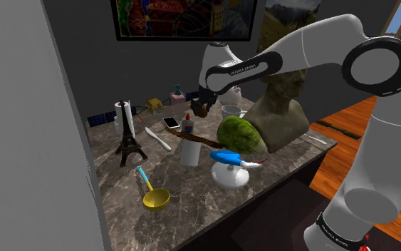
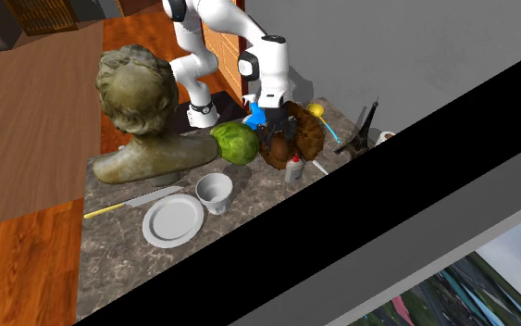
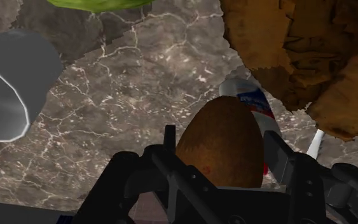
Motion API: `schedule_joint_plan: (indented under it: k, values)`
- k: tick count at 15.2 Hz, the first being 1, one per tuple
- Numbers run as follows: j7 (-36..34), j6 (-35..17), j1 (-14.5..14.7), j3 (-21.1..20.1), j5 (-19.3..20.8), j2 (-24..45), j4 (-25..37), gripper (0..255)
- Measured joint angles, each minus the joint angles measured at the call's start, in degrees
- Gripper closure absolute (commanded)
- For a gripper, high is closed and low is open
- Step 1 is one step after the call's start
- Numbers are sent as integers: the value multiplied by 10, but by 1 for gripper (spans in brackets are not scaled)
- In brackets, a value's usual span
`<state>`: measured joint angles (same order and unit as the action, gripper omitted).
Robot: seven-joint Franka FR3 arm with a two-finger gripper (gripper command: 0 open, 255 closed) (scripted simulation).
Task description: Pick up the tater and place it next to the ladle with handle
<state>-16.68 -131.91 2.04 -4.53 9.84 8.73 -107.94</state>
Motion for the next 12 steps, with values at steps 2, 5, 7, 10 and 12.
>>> schedule_joint_plan:
  k: [2, 5, 7, 10, 12]
  values:
    - [-31, 7, 17, -9, 10, 3, 6, 255]
    - [-74, 18, 41, -22, 25, 18, 25, 255]
    - [-102, 26, 57, -30, 34, 17, 27, 255]
    - [-144, 46, 84, -43, 49, 38, 61, 255]
    - [-172, 55, 102, -50, 59, 49, 75, 255]
